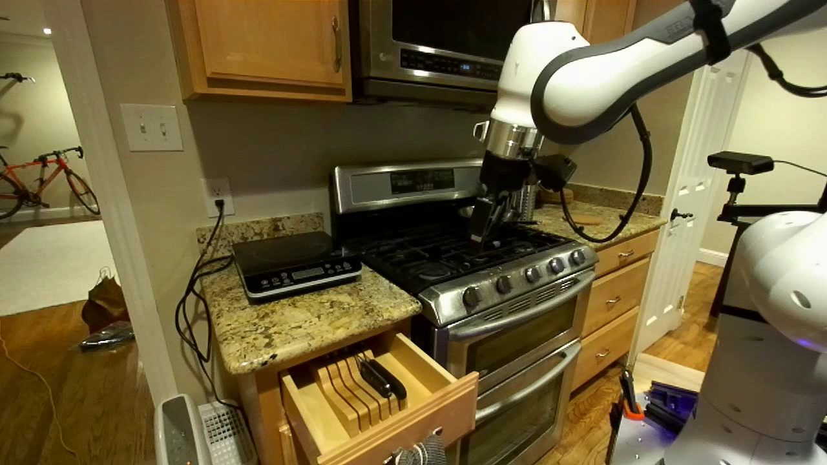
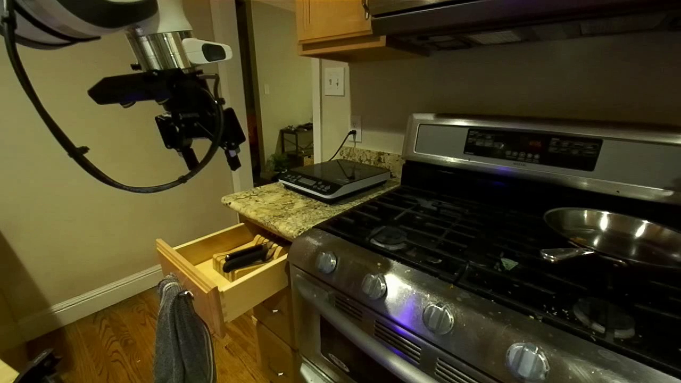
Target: Close the top drawer of the kitchen unit
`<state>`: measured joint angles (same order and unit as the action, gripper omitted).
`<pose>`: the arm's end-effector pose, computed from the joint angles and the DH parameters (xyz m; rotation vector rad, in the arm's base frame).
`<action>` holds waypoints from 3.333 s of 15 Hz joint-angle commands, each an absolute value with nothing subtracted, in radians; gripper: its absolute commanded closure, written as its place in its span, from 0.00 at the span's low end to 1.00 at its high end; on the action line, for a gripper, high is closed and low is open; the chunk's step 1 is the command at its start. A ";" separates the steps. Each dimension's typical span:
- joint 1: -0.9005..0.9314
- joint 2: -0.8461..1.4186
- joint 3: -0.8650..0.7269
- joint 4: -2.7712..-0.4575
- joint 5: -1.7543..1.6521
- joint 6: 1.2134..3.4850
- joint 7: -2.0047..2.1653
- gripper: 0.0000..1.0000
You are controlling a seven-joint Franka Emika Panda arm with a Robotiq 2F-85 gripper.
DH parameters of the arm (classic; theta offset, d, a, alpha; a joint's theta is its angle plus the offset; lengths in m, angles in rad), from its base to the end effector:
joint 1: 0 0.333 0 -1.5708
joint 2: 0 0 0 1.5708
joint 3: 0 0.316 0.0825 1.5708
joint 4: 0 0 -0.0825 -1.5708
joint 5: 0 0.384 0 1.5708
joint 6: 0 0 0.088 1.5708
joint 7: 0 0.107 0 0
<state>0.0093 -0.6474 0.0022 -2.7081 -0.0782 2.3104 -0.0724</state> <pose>0.3646 0.0026 0.4450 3.0390 0.1964 0.3788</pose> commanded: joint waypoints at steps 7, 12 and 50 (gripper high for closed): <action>0.107 -0.597 0.023 -2.723 -0.056 2.348 -0.156 0.00; 0.231 -0.526 0.030 -2.729 -0.005 2.404 -0.274 0.00; 0.297 0.118 0.260 -2.728 -0.007 2.958 -0.362 0.97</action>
